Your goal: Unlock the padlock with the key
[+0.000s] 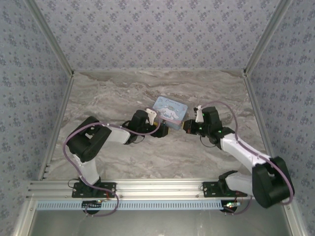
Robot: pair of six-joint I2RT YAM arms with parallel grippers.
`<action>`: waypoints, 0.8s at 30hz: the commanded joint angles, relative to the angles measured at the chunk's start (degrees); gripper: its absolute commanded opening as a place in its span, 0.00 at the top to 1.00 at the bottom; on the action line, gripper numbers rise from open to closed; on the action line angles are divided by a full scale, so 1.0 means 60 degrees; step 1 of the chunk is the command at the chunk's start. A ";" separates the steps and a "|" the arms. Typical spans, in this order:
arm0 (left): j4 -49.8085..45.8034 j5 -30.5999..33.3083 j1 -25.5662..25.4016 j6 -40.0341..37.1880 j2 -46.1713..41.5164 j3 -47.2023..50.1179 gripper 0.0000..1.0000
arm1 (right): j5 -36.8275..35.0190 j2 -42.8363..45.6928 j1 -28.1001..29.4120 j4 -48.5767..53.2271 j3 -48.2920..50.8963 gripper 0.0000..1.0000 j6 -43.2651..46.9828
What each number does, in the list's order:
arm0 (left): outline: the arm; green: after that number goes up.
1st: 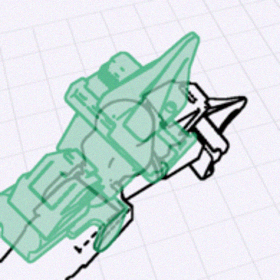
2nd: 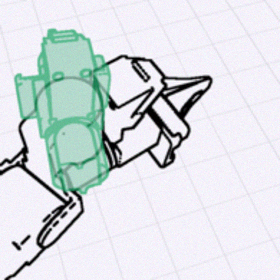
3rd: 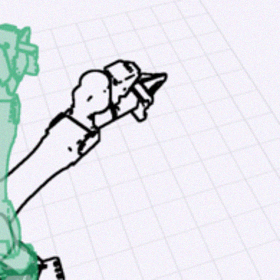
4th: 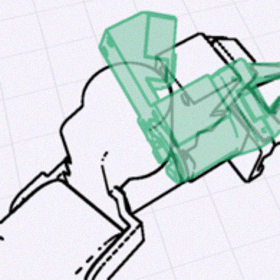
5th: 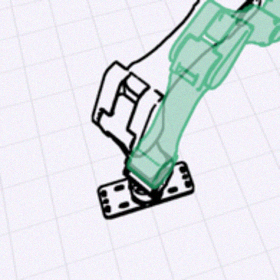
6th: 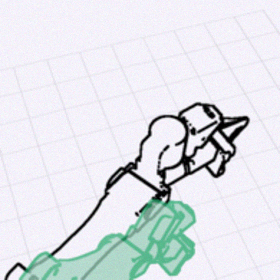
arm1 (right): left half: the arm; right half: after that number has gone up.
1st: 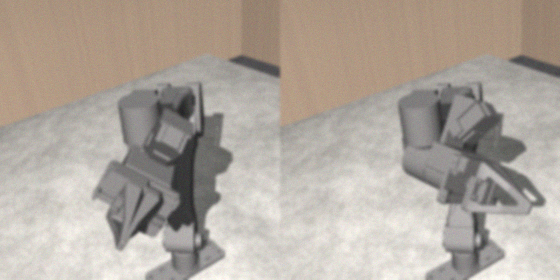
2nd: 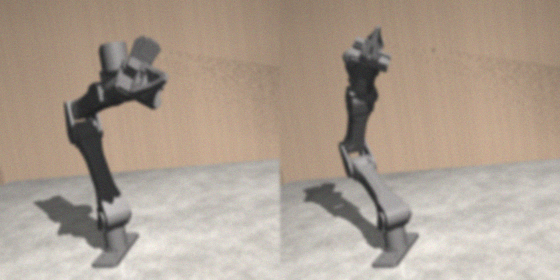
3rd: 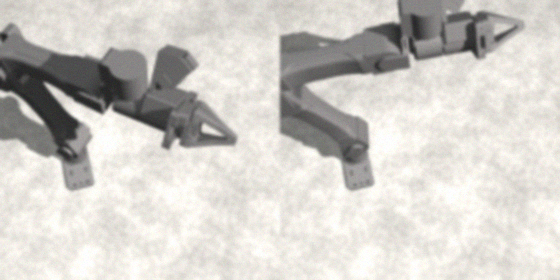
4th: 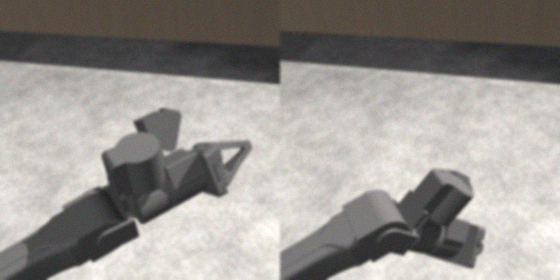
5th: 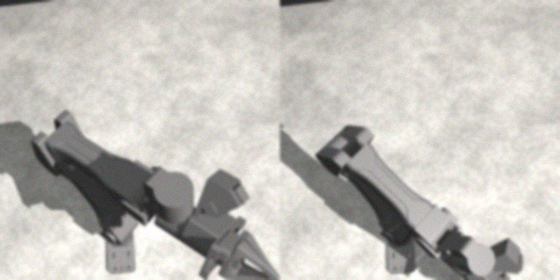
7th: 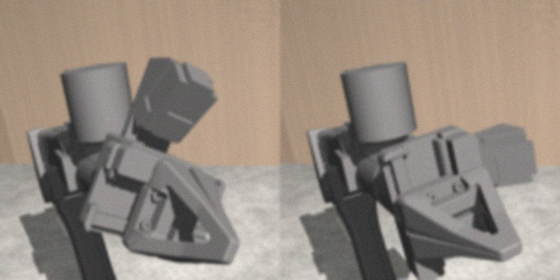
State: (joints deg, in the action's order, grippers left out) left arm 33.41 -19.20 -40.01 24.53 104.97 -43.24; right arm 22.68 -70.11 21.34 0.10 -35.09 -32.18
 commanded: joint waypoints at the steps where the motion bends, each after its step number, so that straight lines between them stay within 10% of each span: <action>1: 0.0320 -0.0279 0.0095 0.0155 0.0309 -0.0263 0.12 | 0.0708 -0.0944 -0.0154 -0.1253 -0.0808 0.98 -0.0437; 24: 0.0527 -0.0607 0.0137 0.0477 0.0859 -0.0526 0.21 | 0.0958 -0.3814 -0.0408 -0.2393 -0.1122 0.99 -0.0883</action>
State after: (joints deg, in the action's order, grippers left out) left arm 36.49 -20.29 -39.20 26.55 107.61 -44.66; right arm 29.39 -92.60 18.98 -16.82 -44.36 -36.93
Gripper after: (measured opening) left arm 0.797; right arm 0.064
